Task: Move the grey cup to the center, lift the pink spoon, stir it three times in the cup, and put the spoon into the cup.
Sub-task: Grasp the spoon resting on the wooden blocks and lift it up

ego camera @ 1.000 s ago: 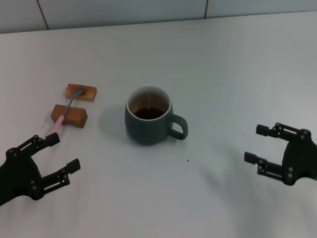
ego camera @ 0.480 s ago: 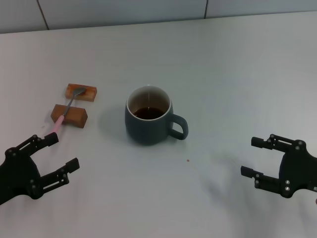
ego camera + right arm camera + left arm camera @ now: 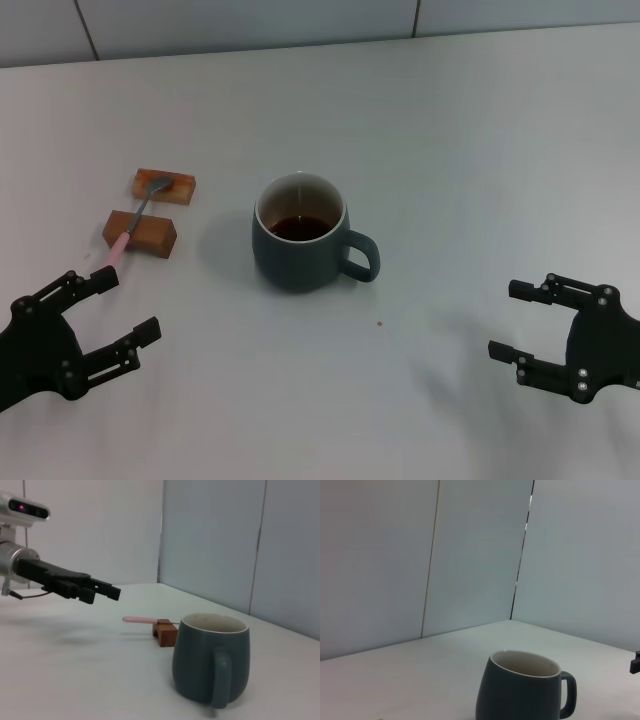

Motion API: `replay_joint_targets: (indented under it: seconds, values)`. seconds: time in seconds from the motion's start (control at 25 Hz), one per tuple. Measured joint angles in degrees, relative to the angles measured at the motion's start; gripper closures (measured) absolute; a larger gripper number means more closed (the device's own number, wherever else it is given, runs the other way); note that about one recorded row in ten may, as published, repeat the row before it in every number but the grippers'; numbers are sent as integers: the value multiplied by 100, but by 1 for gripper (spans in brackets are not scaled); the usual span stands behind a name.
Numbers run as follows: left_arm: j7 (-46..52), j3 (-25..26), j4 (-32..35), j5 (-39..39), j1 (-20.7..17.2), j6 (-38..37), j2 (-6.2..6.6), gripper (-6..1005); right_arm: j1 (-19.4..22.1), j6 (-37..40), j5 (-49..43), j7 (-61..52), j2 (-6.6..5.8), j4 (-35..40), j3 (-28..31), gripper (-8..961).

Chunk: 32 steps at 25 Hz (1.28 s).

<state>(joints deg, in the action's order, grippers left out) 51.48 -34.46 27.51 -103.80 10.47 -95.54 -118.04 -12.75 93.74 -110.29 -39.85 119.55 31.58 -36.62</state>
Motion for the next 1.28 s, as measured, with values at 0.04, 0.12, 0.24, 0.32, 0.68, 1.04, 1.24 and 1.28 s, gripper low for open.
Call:
replay_joint_targets:
  seconds: [0.04, 0.12, 0.24, 0.32, 0.68, 1.04, 1.24, 1.28]
  values:
    - [0, 0, 0, 0, 4, 9, 0, 151, 4, 2, -3, 57, 2, -2, 0, 259]
    - [0, 0, 0, 0, 11, 17, 0, 151, 7, 4, -3, 124, 2, -11, 14, 258]
    - [-1, 0, 0, 0, 17, 18, 0, 151, -2, 4, -3, 144, 1, -30, 34, 258]
    - [-1, 1, 0, 0, 17, 19, 0, 151, -10, -10, -3, 145, 1, -36, 34, 258]
    - [50, 298, 0, 0, -29, 27, -6, 150, -50, -68, 24, 145, -8, -96, 58, 258]
    - [1508, 773, -43, -1, -76, 131, 3, 150, -103, -164, 41, 115, -18, -92, 59, 259]
    - [3366, 1383, -75, 0, -79, 145, 40, 150, -165, -204, 41, 100, -19, -82, 59, 259]
    - [3808, 1433, -80, 0, -81, 146, 53, 150, -176, -207, 41, 89, -19, -71, 59, 259]
